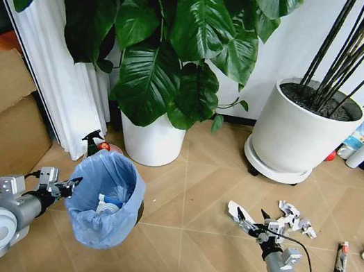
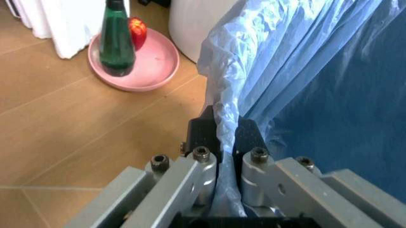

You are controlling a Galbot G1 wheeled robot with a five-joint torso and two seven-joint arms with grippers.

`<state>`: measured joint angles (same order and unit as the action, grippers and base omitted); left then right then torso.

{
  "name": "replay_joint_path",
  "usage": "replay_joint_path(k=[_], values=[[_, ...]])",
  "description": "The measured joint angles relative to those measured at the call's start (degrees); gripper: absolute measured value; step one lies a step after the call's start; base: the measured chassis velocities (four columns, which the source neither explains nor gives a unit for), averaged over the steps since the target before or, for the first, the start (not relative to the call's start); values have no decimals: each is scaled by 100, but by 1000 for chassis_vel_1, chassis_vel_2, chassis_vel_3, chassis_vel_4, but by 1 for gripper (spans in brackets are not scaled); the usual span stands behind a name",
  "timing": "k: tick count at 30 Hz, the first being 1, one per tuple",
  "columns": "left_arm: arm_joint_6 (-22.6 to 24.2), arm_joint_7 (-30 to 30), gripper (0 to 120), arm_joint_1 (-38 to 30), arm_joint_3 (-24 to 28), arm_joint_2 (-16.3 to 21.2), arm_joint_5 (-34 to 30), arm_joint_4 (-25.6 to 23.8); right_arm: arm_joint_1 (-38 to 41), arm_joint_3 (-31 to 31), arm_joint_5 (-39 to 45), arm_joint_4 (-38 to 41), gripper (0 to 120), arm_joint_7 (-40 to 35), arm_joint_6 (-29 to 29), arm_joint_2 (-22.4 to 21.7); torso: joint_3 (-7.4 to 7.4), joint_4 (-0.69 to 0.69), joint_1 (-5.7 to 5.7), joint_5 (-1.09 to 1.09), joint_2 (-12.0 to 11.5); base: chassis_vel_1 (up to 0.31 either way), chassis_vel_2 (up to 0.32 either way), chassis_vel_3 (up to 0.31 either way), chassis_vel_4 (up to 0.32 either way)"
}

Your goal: Pick up the trash bin and place the garbage on the floor into it.

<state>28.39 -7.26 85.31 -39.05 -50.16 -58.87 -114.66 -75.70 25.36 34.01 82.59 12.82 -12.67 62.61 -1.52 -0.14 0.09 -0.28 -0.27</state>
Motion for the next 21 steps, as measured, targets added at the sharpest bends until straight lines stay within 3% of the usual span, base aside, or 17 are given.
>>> replay_joint_path(k=[21], values=[[0, -14, 0, 55, -23, -38, 12, -48, 1, 20, -37, -202, 100, 160, -60, -100, 0, 0, 0, 1, 0, -82, -79, 82, 82]])
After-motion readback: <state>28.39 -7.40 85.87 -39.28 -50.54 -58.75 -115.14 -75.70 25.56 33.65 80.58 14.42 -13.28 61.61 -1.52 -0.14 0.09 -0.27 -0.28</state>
